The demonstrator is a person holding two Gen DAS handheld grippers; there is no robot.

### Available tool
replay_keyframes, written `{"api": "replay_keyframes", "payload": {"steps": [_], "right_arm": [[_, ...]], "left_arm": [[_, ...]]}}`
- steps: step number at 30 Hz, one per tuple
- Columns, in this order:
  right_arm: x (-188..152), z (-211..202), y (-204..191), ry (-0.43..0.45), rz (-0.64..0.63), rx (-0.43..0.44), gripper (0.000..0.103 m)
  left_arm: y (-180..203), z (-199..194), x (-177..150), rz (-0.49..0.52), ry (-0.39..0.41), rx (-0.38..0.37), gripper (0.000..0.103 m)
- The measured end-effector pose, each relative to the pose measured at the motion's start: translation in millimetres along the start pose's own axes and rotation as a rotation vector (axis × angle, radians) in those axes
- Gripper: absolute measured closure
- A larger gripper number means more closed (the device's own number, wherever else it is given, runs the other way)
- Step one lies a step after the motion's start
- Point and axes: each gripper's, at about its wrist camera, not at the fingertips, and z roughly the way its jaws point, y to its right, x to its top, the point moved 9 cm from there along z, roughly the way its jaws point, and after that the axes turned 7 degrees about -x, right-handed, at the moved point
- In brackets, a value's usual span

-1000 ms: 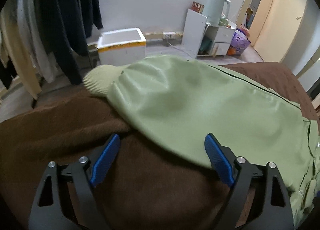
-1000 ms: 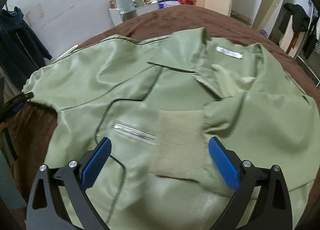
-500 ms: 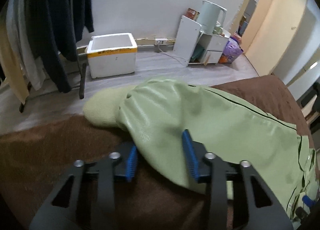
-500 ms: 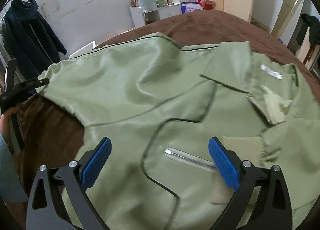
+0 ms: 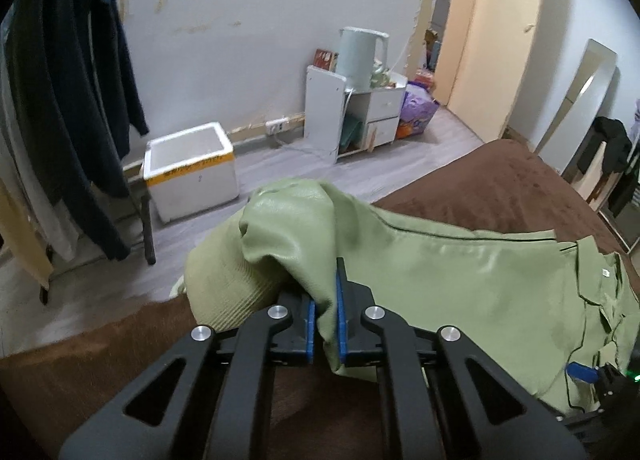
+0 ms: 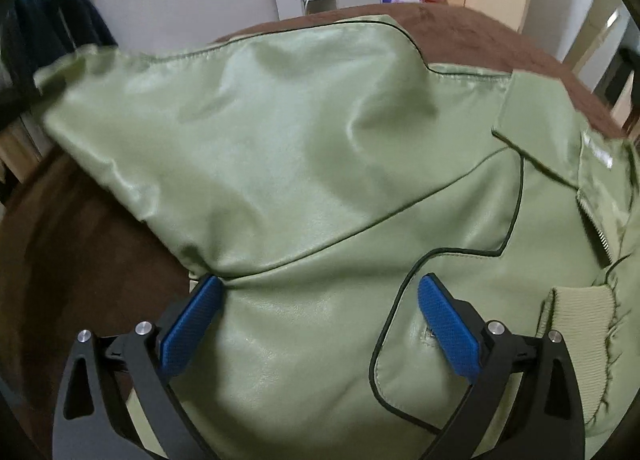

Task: Fold large clothes
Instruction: 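Lift the cuff with the left tool, lay it across the jacket front, open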

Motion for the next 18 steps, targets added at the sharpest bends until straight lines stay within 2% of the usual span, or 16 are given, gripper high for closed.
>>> {"api": "replay_keyframes", "payload": {"steps": [4, 10, 14, 18], "right_arm": [[-2.0, -2.4, 1.4, 0.015, 0.015, 0.012, 0.005], [2.8, -31.2, 21.4, 0.072, 0.098, 0.085, 0.006], [7.1, -63.7, 51.9, 0.117, 0.108, 0.055, 0.006], [-8.0, -94.0, 94.8, 0.114, 0.142, 0.008, 0.006]], "left_arm": [[22.5, -16.2, 18.2, 0.06, 0.042, -0.017, 0.093], [87.8, -49.6, 56.8, 0.167, 0.13, -0.092, 0.093], [138.8, -65.8, 72.4, 0.209, 0.157, -0.166, 0.093], [197.5, -81.0, 75.9, 0.232, 0.175, -0.267, 0.093]]}}
